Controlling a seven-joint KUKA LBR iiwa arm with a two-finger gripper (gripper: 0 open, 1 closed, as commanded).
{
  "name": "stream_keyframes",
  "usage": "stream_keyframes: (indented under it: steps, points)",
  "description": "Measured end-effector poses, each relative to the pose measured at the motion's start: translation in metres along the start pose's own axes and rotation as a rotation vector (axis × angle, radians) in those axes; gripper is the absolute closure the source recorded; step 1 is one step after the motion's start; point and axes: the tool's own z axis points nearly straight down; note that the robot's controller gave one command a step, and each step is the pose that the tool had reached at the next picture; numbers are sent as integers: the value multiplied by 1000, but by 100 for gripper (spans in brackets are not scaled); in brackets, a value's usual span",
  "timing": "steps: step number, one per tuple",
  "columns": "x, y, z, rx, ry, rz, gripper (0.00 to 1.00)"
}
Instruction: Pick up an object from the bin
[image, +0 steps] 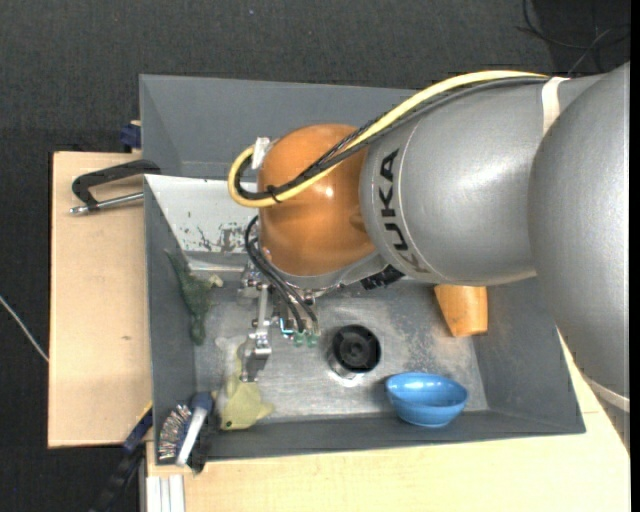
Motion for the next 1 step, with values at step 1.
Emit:
stream_keyframes:
  steps: [1]
  points:
    - [-1, 9, 63, 1, -4, -485, 0]
